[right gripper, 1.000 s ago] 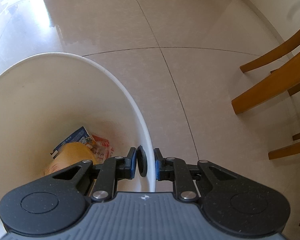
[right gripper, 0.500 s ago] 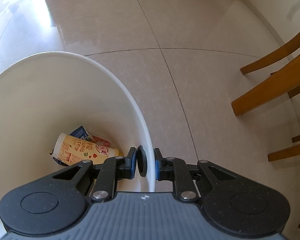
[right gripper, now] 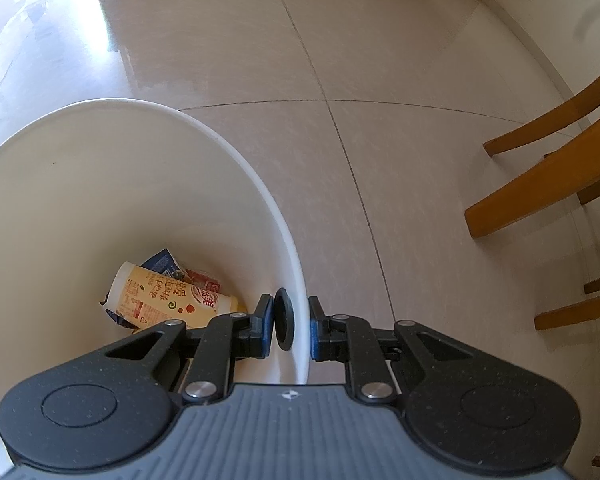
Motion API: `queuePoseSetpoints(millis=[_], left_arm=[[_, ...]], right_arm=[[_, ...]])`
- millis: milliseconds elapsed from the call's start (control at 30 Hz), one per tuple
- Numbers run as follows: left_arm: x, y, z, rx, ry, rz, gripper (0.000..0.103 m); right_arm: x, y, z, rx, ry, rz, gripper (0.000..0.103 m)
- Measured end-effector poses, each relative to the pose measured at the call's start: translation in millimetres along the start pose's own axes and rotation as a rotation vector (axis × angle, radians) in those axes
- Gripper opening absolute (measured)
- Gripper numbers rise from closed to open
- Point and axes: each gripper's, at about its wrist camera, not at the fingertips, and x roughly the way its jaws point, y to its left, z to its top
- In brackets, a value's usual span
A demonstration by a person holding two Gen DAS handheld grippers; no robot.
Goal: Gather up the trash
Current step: 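Move the left gripper back to the pile and grasp the clear plastic bag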
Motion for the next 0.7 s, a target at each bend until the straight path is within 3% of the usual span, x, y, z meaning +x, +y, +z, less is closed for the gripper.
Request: queuePoseSetpoints(millis=[267,700], left_arm=[[41,36,-34,-0.165,0.048,0.075,0.098],[96,77,-56,-0.406,0.077,0.156,0.098]], right_arm=[[1,0,-2,-0.015,-0.006,-0.004,0.020],[1,5,-1,-0.015,0.003,-0.029,0.021]])
